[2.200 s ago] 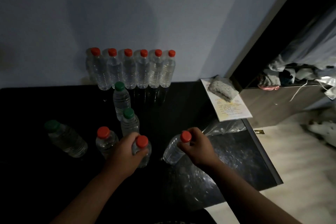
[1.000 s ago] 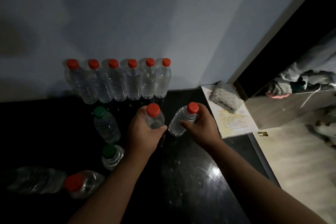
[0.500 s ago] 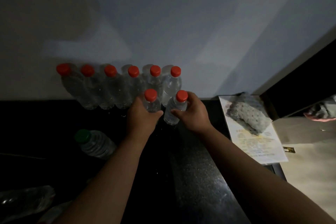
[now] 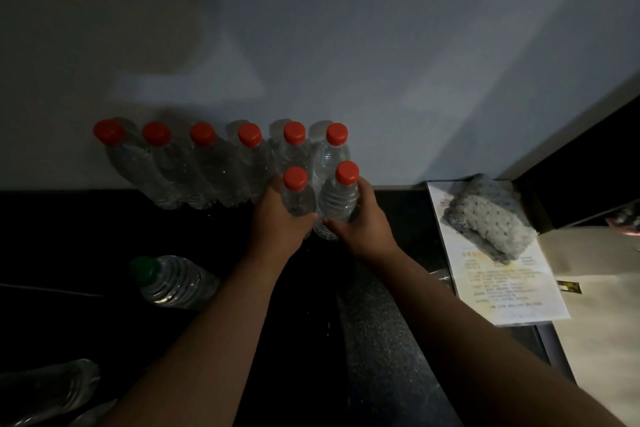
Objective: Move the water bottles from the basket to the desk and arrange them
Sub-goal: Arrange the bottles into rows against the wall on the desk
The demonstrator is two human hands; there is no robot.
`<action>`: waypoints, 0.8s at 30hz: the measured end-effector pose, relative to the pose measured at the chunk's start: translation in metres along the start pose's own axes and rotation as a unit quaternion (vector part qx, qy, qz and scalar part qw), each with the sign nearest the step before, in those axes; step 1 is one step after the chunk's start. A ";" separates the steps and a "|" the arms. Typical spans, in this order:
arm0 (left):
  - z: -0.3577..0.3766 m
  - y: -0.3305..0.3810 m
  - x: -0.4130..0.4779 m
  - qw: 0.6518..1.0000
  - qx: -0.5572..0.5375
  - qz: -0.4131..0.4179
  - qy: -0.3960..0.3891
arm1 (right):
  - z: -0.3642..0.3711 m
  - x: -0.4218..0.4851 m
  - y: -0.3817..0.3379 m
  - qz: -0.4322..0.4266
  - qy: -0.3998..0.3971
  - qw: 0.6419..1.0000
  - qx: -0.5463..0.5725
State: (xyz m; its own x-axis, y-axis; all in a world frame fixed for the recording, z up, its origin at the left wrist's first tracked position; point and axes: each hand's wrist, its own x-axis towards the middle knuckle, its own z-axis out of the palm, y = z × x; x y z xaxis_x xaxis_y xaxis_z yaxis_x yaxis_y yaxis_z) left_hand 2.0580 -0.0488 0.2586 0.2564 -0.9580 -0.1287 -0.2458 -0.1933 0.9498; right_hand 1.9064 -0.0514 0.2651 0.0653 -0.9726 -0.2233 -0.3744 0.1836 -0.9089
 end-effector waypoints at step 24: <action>0.004 0.003 0.012 1.000 0.010 0.013 0.021 | 0.011 0.014 -0.003 0.058 0.002 0.998 0.011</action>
State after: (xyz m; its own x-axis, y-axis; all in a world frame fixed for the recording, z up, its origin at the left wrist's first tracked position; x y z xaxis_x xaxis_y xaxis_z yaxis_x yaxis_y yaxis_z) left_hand 2.0569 -0.0612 0.2586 0.2878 -0.9533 -0.0916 -0.2717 -0.1730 0.9467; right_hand 1.9182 -0.0643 0.2606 0.0185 -0.9453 -0.3255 -0.3580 0.2978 -0.8850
